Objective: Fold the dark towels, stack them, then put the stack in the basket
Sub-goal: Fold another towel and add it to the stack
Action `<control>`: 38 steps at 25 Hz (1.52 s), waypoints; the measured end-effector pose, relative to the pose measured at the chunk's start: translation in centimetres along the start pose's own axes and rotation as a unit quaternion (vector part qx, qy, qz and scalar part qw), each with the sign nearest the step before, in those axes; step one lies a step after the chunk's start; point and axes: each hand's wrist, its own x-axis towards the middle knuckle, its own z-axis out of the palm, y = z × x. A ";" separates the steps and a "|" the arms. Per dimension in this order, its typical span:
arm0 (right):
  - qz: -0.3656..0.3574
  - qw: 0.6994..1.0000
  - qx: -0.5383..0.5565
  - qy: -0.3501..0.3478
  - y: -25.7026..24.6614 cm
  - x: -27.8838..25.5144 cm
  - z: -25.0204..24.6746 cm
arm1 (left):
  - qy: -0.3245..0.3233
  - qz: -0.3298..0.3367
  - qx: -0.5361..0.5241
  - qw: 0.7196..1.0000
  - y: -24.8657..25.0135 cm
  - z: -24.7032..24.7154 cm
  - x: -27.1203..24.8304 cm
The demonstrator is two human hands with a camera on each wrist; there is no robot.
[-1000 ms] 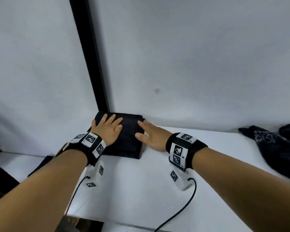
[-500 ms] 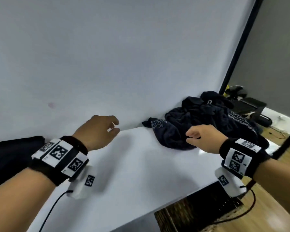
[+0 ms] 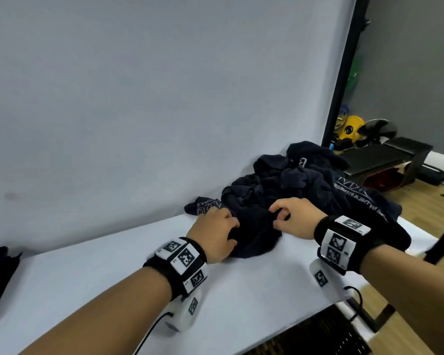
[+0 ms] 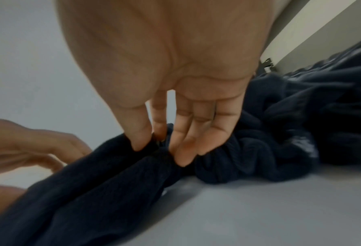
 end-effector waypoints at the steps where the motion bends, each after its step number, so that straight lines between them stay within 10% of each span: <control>1: -0.018 1.000 0.008 -0.006 0.0 0.5 -0.1 | 0.003 -0.002 0.034 0.999 0.1 0.2 0.3; 13: -0.023 0.975 0.176 -0.134 -1.7 3.0 0.6 | -0.006 -0.033 0.042 0.999 1.6 -0.3 -2.0; 16: 0.026 0.864 0.459 -0.203 -3.2 2.5 0.1 | 0.048 -0.052 -0.091 0.993 1.0 -2.3 -3.1; 24: -0.061 0.727 0.668 -0.147 -7.8 3.4 -2.9 | 0.226 -0.077 -0.215 0.947 -0.8 -7.6 -5.4; 31: -0.090 0.821 0.563 -0.030 -13.5 2.3 -1.3 | 0.211 -0.094 -0.022 0.973 -4.4 -10.6 -10.9; 38: -0.175 0.945 0.275 -0.019 -20.3 0.6 2.6 | 0.294 -0.147 -0.186 0.926 -11.6 -10.7 -17.9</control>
